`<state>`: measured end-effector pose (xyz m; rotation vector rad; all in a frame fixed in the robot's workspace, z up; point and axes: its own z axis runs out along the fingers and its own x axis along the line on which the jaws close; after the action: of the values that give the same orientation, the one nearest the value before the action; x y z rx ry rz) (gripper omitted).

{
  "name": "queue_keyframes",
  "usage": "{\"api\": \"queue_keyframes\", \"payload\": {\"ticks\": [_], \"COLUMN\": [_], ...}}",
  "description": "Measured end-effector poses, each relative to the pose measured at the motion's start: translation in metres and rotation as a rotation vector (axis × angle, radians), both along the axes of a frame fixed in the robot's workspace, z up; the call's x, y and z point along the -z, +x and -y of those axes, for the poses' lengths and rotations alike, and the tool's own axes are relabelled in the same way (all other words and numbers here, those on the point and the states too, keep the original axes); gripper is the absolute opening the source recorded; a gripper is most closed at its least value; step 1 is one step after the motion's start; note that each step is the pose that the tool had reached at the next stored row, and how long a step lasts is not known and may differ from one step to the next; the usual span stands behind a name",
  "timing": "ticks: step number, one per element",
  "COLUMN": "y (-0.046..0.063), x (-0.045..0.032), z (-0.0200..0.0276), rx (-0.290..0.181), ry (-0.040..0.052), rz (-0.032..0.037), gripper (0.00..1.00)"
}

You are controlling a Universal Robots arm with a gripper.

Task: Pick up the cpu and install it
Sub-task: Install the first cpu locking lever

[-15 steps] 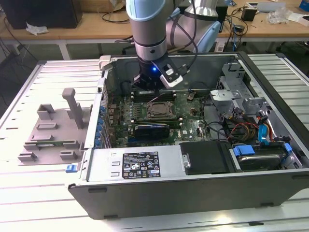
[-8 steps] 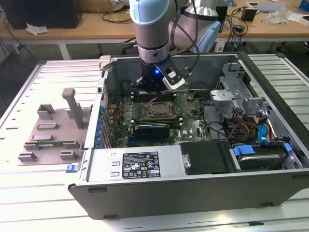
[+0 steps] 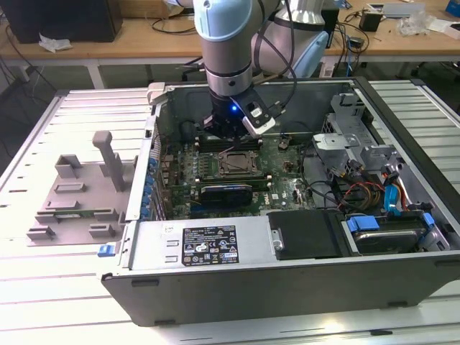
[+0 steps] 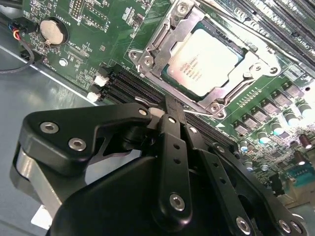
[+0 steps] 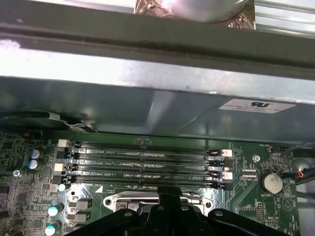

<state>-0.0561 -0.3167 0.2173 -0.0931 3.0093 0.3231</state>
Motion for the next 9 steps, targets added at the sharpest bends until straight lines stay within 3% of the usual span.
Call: {"api": "queue_keyframes", "payload": {"ticks": [9], "y": [0.0008], "x": [0.0018], "z": [-0.0059], "rx": [0.002], "ry": [0.0004], "rz": [0.0001], "gripper": [0.11]}}
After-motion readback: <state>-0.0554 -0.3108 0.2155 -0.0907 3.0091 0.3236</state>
